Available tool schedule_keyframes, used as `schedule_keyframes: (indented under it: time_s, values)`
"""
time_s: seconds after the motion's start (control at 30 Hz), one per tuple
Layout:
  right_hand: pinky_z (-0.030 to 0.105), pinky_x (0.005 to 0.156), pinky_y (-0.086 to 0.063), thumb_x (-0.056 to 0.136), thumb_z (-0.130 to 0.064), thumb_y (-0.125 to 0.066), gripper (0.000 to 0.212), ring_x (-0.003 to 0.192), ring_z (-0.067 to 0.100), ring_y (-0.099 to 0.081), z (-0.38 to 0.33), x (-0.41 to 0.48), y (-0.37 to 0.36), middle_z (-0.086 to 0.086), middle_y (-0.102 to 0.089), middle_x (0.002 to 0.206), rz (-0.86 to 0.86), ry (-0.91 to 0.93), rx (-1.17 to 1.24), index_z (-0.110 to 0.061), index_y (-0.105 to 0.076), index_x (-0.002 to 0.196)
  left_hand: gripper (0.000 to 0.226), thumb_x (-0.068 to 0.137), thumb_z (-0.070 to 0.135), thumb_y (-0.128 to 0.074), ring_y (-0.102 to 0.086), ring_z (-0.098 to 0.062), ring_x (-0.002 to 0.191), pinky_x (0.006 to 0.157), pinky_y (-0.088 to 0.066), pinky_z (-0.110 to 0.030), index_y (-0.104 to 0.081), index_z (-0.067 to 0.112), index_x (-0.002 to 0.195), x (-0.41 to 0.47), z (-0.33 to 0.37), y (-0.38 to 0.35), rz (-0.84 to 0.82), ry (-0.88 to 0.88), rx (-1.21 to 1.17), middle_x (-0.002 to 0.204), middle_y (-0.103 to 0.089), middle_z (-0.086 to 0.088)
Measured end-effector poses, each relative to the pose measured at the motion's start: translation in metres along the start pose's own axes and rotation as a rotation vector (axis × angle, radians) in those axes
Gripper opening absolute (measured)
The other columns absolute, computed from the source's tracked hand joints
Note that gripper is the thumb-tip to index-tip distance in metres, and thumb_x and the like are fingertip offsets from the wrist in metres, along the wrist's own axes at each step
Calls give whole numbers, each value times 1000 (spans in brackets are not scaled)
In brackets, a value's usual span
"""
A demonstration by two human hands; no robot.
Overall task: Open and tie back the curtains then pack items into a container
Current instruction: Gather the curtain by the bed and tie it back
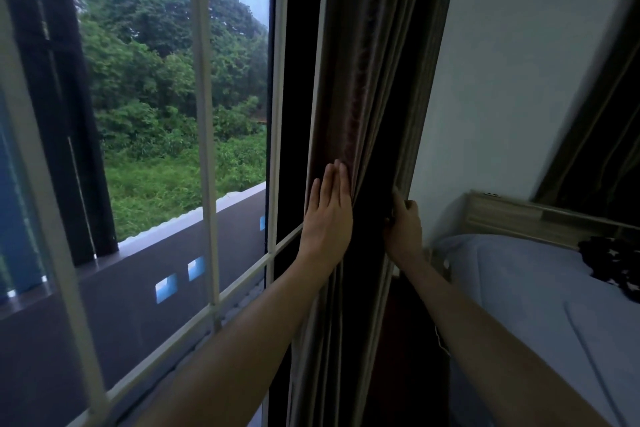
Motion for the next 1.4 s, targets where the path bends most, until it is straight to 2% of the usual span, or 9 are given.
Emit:
schedule_keyframes:
  time_s: [0.1,0.23,0.43,0.57,0.77,0.9,1.1,1.3,1.4]
  values:
    - [25,73,-39,89,1,-57,86,93,36,-60,-12,-28,-16,22,-45,127,-112,113,-84,-29,-9,154,64,94,16,-16,17,-28,143,120,2,-42,15,-5,146,0,3,0,-37,-6,9,158,12,-19]
    - [26,64,-41,84,-1,-62,107,90,30,-60,-15,-63,-39,17,-52,122,-284,217,-143,-39,13,150,68,98,13,-29,18,-27,143,120,4,-41,17,-3,146,1,3,-1,-76,-6,-7,158,16,-17]
    - [26,57,-46,86,-1,-52,99,81,26,-67,-4,-119,-44,10,-59,130,-393,213,-158,-36,16,149,71,97,10,-32,14,-29,146,121,2,-43,18,-3,145,-2,1,2,-116,-8,-11,157,17,-17]
    - [27,55,-48,90,-8,-50,95,88,26,-69,-1,-140,-47,3,-32,155,-410,242,-301,-36,20,148,71,98,10,-32,15,-29,146,119,6,-41,19,-3,145,-4,5,2,-129,-30,-17,157,18,-17]
    - [24,54,-46,91,-11,-52,90,89,25,-69,-6,-166,-53,-6,-12,161,-434,237,-412,-30,11,152,73,98,13,-33,15,-28,146,120,4,-42,22,-2,143,-6,7,1,-144,-33,-74,157,18,-17]
    - [24,53,-54,86,-12,-60,93,88,21,-71,-11,-170,-51,0,-20,160,-366,244,-486,-24,3,154,71,97,16,-31,16,-28,145,120,6,-43,17,-3,146,-7,6,2,-165,-34,-71,157,18,-16]
    - [30,60,-59,86,-7,-59,100,99,22,-69,-13,-169,-53,-1,-18,160,-355,236,-450,-28,15,150,65,102,35,-19,12,-22,147,120,8,-42,13,2,148,-6,6,1,-117,-36,-248,160,11,-11]
    - [37,54,-59,89,-8,-54,106,79,22,-70,-1,-167,-66,-5,-4,162,-412,217,-419,-36,34,141,82,96,58,-27,6,-20,148,121,1,-38,6,6,150,-3,9,-7,-74,2,-321,160,5,-9]
    - [37,50,-58,87,-6,-54,105,66,22,-68,5,-167,-72,-4,1,162,-415,215,-426,-35,30,144,83,97,38,-45,7,-21,147,122,-3,-41,8,3,150,1,15,-13,-88,3,-288,160,7,-12]
Point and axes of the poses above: each hand's wrist, its own x-axis towards the middle knuckle, its own y-axis out of the back of the hand, z = x × y, the point moved 10 cm from there along x, towards the middle knuckle
